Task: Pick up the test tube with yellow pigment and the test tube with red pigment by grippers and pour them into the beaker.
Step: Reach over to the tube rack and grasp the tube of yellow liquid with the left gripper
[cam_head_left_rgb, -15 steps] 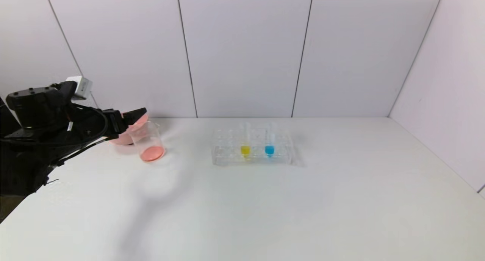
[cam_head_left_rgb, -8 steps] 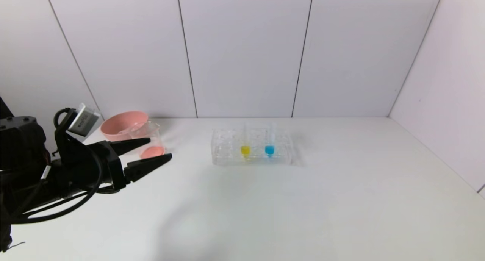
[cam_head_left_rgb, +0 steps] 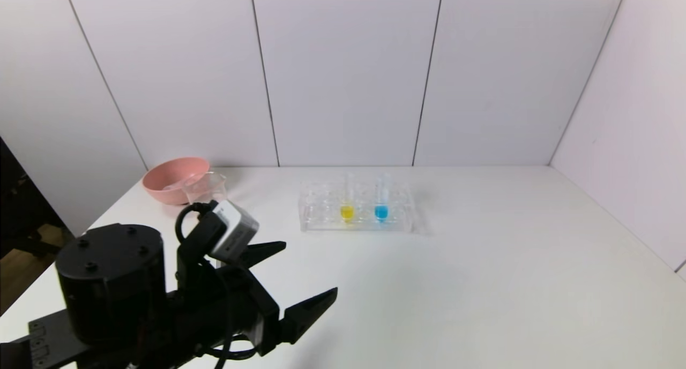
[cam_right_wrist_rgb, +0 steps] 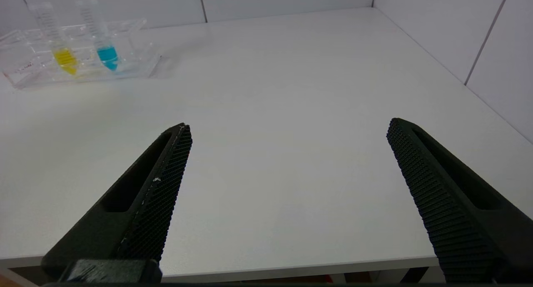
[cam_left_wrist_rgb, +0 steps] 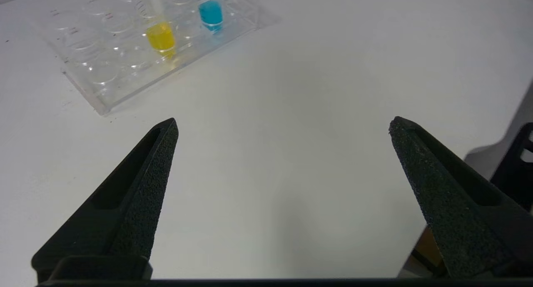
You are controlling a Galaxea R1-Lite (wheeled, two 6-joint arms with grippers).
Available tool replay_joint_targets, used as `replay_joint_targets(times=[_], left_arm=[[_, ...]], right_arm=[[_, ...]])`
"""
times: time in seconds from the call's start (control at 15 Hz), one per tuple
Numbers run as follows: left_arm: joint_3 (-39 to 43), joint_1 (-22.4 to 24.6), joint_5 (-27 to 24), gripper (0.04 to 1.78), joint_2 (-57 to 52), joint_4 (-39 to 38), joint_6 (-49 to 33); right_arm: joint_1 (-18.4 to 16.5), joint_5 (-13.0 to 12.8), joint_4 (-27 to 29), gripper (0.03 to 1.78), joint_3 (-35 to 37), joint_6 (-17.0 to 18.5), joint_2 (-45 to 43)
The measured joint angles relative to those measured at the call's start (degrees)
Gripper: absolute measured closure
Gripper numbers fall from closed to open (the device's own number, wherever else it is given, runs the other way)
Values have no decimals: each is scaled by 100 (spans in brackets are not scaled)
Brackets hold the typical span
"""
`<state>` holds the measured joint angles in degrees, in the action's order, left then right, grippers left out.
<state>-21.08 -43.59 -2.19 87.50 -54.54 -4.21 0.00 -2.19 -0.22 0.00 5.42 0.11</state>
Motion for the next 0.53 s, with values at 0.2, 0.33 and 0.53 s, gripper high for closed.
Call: replay_joint_targets(times=[0.2,0.33,0.53], left_arm=[[-507,-684,1822,6,880,-334,-257],[-1018,-875,2832,6,1595,-745,-340],[-1952,-990,4122,6,2578,-1274,-321]], right_arm=[[0,0,-2,10,0,-2,0],[0,0,-2,10,0,-2,0],[0,0,-2,10,0,-2,0]])
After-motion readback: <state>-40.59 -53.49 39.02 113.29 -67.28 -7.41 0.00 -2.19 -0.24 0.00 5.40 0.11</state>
